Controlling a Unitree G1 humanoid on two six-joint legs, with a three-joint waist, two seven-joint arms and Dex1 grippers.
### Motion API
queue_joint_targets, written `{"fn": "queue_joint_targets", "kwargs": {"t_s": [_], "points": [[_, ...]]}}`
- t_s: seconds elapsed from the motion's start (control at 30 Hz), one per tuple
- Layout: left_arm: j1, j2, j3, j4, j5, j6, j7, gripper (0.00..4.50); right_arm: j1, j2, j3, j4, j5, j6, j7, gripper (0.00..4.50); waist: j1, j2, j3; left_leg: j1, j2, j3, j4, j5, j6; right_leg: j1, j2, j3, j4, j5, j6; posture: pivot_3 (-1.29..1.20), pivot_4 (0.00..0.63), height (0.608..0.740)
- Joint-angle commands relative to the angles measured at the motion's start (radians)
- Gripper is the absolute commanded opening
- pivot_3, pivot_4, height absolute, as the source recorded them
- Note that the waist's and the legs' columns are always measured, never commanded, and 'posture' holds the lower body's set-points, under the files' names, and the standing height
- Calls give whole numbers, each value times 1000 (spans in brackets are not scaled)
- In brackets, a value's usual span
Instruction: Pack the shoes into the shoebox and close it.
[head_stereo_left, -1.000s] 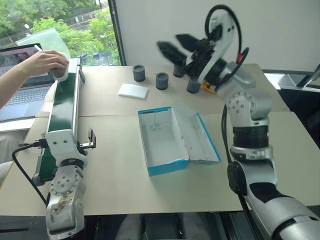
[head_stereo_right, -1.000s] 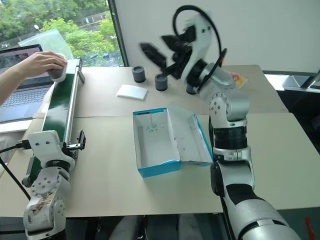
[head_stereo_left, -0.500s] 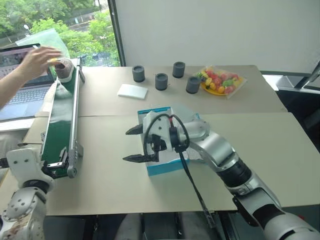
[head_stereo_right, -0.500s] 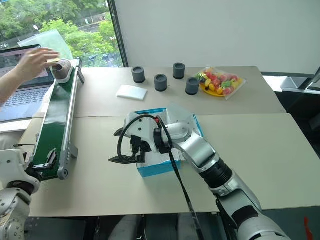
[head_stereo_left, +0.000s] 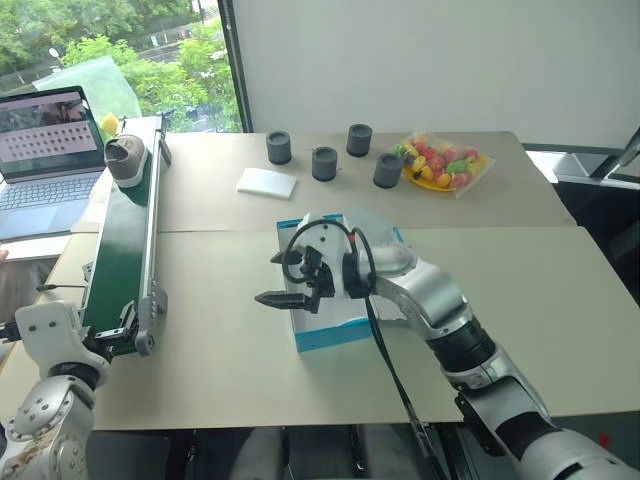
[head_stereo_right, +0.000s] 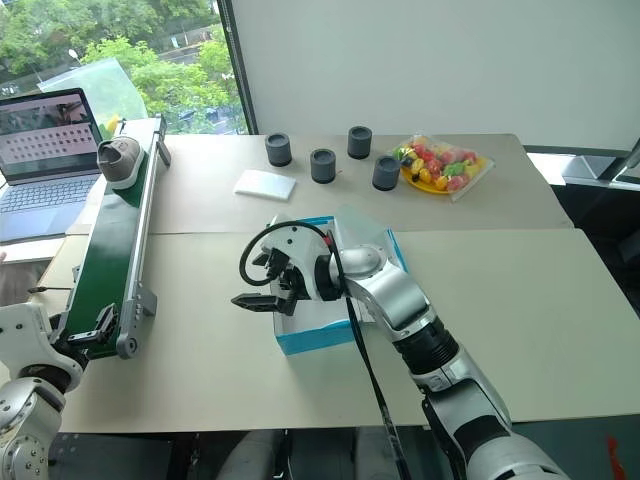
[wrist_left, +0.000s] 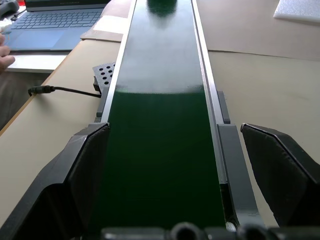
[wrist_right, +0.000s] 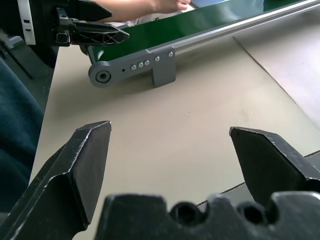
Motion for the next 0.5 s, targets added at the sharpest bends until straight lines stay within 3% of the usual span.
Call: {"fn": "queue_joint_targets", "kwargs": {"t_s": [0.03,0.5], "points": [[1,7,1,-3,8,-13,12,4500,-4,13,-42,-35,16,6,-20,4446,-3,0,0,0,0,0,0,0,0,0,0,0,0,0,0,0,150,727],[-16,48,12,30,17,4,38,4500,11,25,-71,-26,12,24,-64,4446,-2,0,0,0,0,0,0,0,0,0,0,0,0,0,0,0,150,727]]}}
